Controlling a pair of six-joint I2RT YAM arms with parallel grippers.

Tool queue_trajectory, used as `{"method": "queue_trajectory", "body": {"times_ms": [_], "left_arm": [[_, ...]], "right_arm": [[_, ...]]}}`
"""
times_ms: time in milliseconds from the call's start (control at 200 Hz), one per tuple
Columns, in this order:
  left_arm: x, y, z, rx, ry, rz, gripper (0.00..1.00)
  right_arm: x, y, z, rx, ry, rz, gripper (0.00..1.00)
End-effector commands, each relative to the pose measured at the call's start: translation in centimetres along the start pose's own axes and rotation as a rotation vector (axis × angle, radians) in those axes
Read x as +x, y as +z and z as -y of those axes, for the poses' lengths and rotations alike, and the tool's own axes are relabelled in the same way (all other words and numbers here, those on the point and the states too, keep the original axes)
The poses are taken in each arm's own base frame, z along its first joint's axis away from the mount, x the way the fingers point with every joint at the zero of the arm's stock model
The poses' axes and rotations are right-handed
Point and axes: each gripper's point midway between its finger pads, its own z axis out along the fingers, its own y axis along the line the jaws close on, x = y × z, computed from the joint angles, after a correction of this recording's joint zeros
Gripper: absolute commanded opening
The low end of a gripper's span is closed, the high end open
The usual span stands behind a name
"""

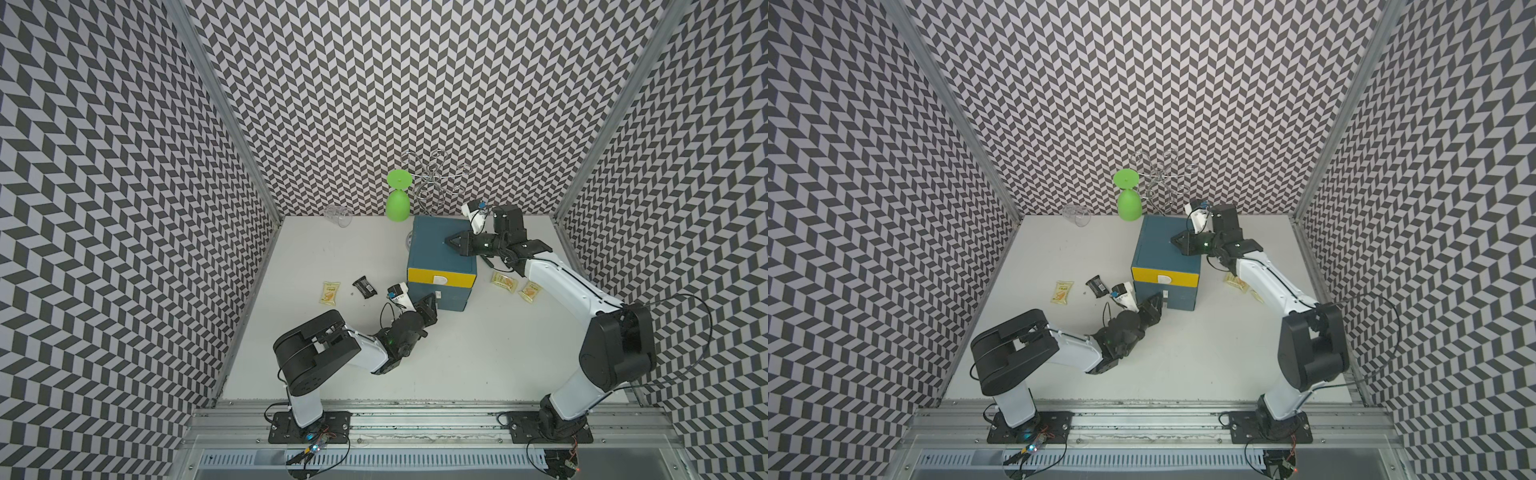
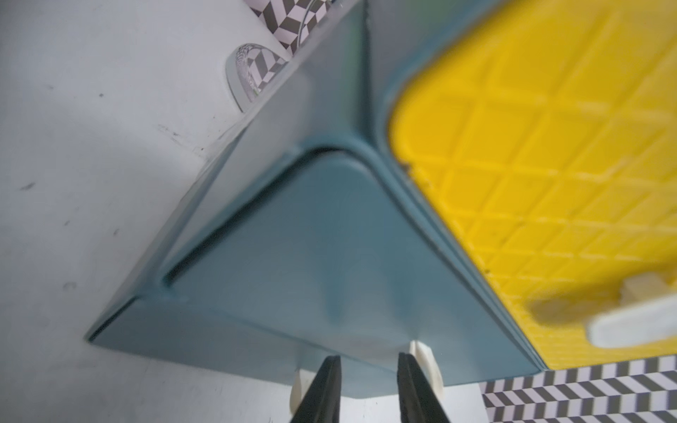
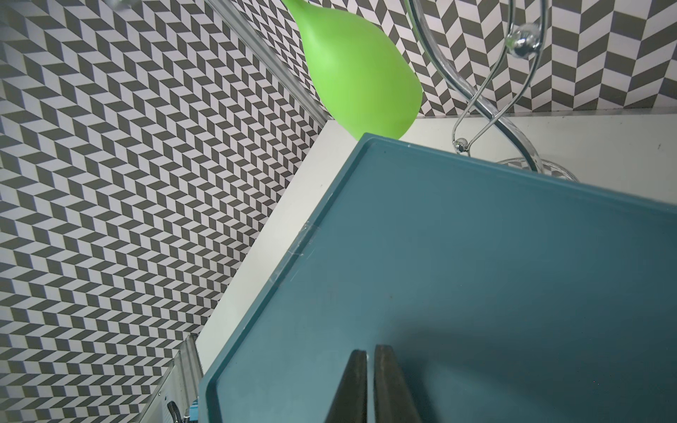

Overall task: Take the cookies out of the drawer
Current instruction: Close the drawer in the storage box, then open the drawer in the storage box.

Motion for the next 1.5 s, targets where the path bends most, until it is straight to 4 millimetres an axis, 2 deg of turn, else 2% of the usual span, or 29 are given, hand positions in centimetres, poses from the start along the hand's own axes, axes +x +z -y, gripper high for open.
{"method": "queue_trajectory", "body": {"times_ms": [0,65,180,300,436,586,831,921,1076,1217,1497], "left_arm": [[-0.2,-2.5,1.7,0.140,-0.097,-0.053,0.45],[0.6,-4.1,1.9,0.201,-0.169,-0.117,0.51],[2.1,-6.2,2.3,0.272,-0.283,-0.193,0.56],[3.4,-6.3,3.0,0.334,-0.369,-0.247,0.57],[4.6,-5.5,1.8,0.350,-0.473,-0.270,0.58],[6.0,-4.1,-0.8,0.275,-0.515,-0.270,0.58],[5.5,-1.4,-0.7,0.279,-0.506,-0.210,0.59],[5.3,-0.6,-1.8,0.212,-0.485,-0.176,0.59],[4.8,1.0,-2.6,0.164,-0.465,-0.133,0.57],[5.4,2.5,-2.3,0.188,-0.454,-0.134,0.55],[5.0,3.4,-4.4,0.102,-0.426,-0.097,0.48]], "right_arm": [[5.6,1.1,2.6,0.070,0.109,-0.175,0.11],[5.5,1.1,2.7,0.073,0.110,-0.175,0.11],[5.6,1.1,2.8,0.077,0.112,-0.177,0.12],[5.6,1.3,2.9,0.074,0.119,-0.176,0.12],[5.5,1.3,2.8,0.074,0.123,-0.174,0.12],[5.5,1.2,3.0,0.080,0.117,-0.176,0.12],[5.5,1.2,2.9,0.080,0.113,-0.175,0.12],[5.4,1.0,3.2,0.084,0.115,-0.172,0.12],[5.7,1.1,3.6,0.086,0.117,-0.179,0.12],[5.8,1.1,3.9,0.088,0.120,-0.182,0.12],[6.1,1.2,4.3,0.088,0.126,-0.188,0.12]]}}
